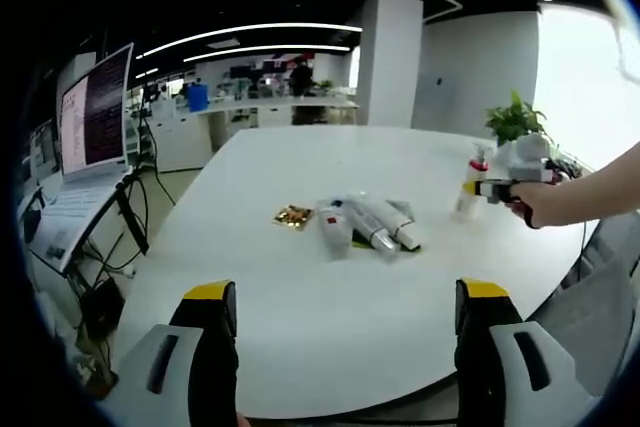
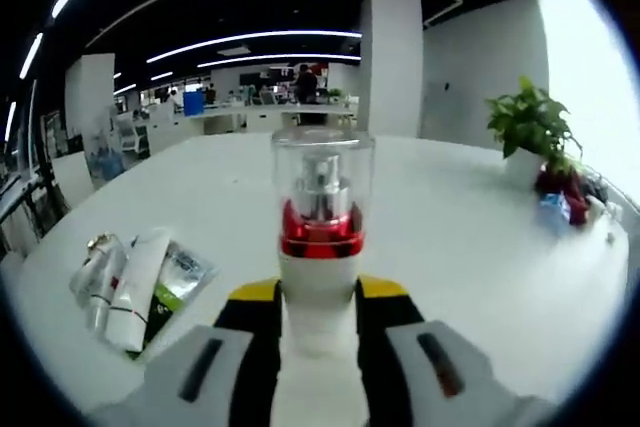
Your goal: Arrange the skincare products in the storage area until every visible bottle or jar stands upright without overlapping.
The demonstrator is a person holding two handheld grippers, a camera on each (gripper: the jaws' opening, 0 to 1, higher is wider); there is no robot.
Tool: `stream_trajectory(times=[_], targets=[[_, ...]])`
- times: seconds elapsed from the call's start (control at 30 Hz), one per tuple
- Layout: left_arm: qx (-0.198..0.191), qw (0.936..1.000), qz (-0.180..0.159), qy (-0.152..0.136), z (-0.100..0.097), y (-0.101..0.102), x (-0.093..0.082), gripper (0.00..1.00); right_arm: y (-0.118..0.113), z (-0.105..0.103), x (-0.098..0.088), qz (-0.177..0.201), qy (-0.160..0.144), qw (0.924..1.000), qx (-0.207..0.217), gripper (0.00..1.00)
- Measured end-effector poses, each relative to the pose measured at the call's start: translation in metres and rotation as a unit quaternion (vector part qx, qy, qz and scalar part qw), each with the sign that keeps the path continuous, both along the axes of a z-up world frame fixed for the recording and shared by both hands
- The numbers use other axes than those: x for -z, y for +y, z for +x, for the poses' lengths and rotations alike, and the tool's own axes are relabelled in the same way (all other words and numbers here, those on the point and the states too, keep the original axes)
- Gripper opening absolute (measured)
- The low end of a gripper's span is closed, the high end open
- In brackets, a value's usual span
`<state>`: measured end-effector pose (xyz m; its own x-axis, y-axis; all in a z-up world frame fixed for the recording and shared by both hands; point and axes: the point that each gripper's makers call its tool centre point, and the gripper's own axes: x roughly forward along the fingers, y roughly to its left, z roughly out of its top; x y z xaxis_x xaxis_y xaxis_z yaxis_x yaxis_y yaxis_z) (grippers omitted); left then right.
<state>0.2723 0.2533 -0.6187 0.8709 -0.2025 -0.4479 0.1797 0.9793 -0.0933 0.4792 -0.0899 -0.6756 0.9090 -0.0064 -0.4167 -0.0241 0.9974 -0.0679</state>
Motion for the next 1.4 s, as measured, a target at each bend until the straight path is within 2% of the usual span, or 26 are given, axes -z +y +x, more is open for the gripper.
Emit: stream_trajectory(times=[0.17, 0.3, 0.63, 0.87, 1.2, 1.4], targets=[[0.003, 1.0, 0.002, -0.003, 0.0, -0.001, -0.001, 0.89, 0.001, -0.014, 0.006, 0.013, 0.013, 0.9998, -0.004, 0.36], [0.004, 1.0, 0.004, -0.007, 0.0, -0.001, -0.002, 0.89, 0.003, -0.021, 0.003, 0.023, 0.014, 0.9995, -0.013, 0.42], [0.012, 0.9998, 0.008, -0.013, 0.0, -0.004, -0.003, 0.89, 0.012, -0.041, 0.001, 0.035, 0.023, 0.9974, -0.06, 0.58], [0.009, 0.9998, 0.006, -0.018, 0.0, -0.003, -0.004, 0.89, 0.018, -0.058, -0.008, 0.049, 0.02, 0.9954, -0.08, 0.64], [0.012, 0.9996, 0.005, -0.024, 0.0, -0.004, -0.005, 0.89, 0.026, -0.095, -0.026, 0.093, 0.017, 0.9894, -0.11, 0.77], [0.014, 0.9995, 0.007, -0.027, 0.0, -0.004, -0.006, 0.88, 0.025, -0.117, -0.038, 0.089, 0.01, 0.9864, -0.138, 0.82]])
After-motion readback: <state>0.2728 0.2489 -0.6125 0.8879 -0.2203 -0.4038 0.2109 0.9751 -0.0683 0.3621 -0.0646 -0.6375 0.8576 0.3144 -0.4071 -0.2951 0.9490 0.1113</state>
